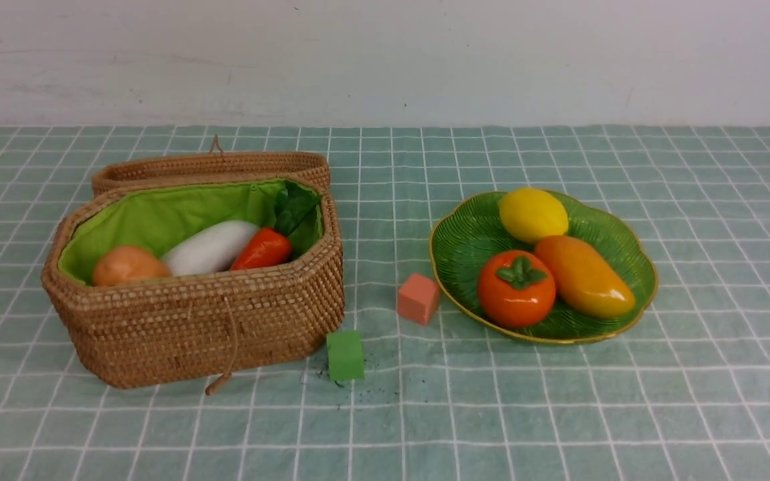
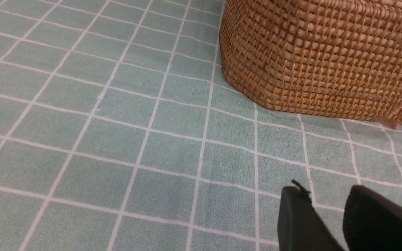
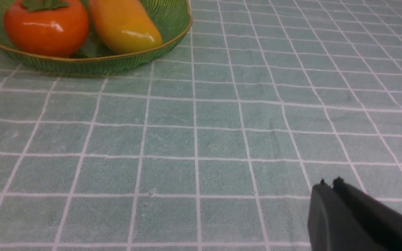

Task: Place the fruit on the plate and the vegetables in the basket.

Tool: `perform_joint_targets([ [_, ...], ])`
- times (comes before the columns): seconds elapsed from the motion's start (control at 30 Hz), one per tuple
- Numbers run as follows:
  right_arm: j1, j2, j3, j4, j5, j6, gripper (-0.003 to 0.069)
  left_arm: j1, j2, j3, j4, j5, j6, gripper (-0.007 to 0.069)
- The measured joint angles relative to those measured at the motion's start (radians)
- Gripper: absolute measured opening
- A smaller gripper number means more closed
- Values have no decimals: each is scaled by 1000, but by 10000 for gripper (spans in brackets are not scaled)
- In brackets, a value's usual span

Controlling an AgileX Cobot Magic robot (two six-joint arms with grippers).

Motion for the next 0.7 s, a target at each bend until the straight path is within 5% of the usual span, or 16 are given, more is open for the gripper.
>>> perform_joint_targets([
  [0.7,0,0,0,0,0,0,38,0,0,0,0,0,0,204],
])
